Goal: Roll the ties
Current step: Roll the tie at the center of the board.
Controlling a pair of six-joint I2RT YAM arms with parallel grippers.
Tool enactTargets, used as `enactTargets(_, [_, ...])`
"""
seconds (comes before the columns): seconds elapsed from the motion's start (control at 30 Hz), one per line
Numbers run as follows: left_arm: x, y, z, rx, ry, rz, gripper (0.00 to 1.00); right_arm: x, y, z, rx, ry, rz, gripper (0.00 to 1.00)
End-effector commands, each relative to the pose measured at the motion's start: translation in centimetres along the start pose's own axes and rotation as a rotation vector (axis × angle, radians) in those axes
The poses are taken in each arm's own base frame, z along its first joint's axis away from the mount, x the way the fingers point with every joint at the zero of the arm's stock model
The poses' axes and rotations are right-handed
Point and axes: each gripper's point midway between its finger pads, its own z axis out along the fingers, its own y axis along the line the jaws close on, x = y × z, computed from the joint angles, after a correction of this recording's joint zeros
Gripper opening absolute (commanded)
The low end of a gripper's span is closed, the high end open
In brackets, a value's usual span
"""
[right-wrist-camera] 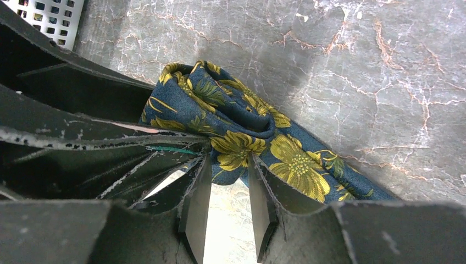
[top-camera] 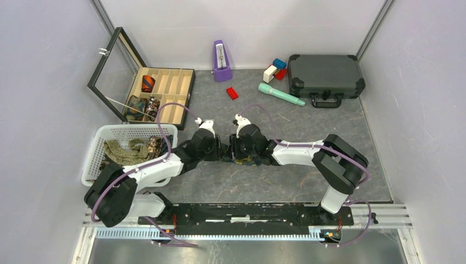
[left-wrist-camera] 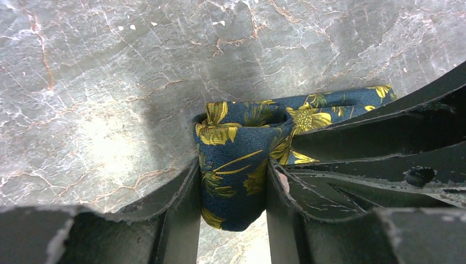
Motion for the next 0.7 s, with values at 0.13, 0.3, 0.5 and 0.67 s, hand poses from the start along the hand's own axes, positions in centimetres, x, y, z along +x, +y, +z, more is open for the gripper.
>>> enactTargets(0.13, [0.2,2.4,-1.0,-0.216,0.028,0.119,0.45,-1.4,0.7,-0.2,-0.034,-0.051,-0.004,0.37])
enactTargets(0.3, [0.0,3.0,-1.5,-0.282,0.041,0.155,0.45,-1.5,0.0,-1.2,-0.019,-0.062,-0.01,0.38])
enactTargets(0.5, [-0.3,3.0,-1.9,-0.349,0.046,0.221,0.45,-1.3,-2.2,-2.6,0.021,-0.071,-0.008,0.38])
enactTargets(0.67, [-0.7,3.1,-2.0,-0.433,0.057,0.29,0.45,-1.5,-3.6,-4.0,0.04,-0.093,-0.001,0.38])
